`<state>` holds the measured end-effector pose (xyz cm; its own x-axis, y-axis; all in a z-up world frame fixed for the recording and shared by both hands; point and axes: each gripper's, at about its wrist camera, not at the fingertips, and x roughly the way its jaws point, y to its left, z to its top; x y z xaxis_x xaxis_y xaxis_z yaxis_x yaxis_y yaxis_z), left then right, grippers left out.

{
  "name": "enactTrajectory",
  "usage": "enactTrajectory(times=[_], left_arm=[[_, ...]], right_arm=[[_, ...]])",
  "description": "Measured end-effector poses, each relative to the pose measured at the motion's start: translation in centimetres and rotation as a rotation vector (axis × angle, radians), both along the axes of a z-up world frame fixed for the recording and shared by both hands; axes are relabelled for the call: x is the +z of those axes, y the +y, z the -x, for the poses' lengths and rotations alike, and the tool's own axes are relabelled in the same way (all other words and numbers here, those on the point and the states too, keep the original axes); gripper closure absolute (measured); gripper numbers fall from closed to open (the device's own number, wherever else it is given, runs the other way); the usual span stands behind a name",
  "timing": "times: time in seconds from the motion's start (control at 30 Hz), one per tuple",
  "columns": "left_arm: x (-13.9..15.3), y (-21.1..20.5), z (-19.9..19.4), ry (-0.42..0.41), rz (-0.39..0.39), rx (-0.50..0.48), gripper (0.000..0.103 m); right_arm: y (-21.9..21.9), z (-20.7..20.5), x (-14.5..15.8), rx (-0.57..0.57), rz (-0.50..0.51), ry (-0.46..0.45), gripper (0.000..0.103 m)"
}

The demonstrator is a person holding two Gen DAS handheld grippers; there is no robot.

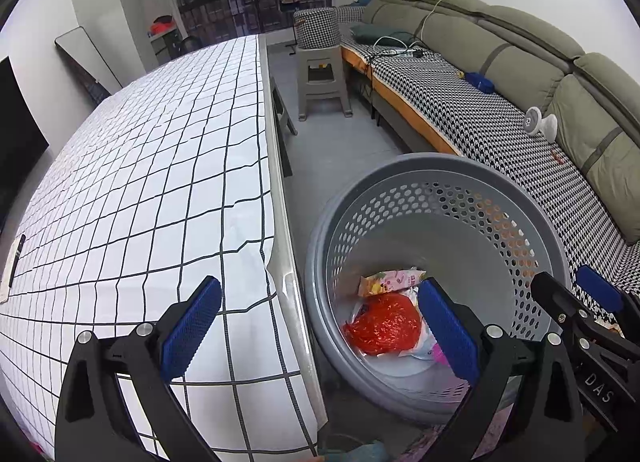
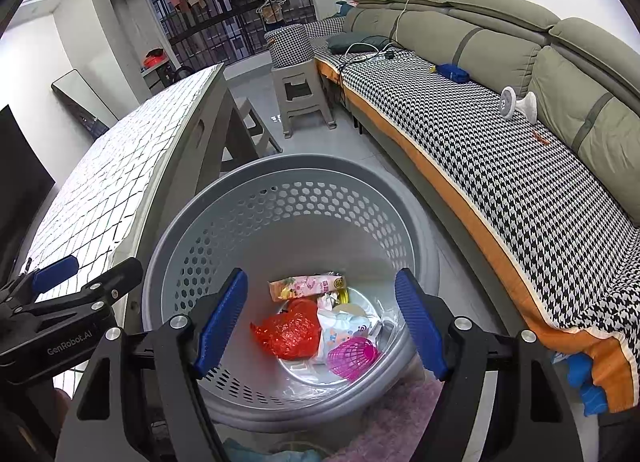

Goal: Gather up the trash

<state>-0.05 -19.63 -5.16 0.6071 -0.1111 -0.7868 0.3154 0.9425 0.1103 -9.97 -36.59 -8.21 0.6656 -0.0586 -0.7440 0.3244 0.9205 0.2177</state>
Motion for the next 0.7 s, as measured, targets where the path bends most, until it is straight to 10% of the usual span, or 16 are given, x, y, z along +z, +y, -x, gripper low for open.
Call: enactTrajectory(times=[0.7], left_arm=[[-0.12,0.19,-0.07,0.003,0.001,-0.006,0.006]], right_arm=[[0.06,-0.13,-0.12,0.0,-0.002,0.002,0.03]])
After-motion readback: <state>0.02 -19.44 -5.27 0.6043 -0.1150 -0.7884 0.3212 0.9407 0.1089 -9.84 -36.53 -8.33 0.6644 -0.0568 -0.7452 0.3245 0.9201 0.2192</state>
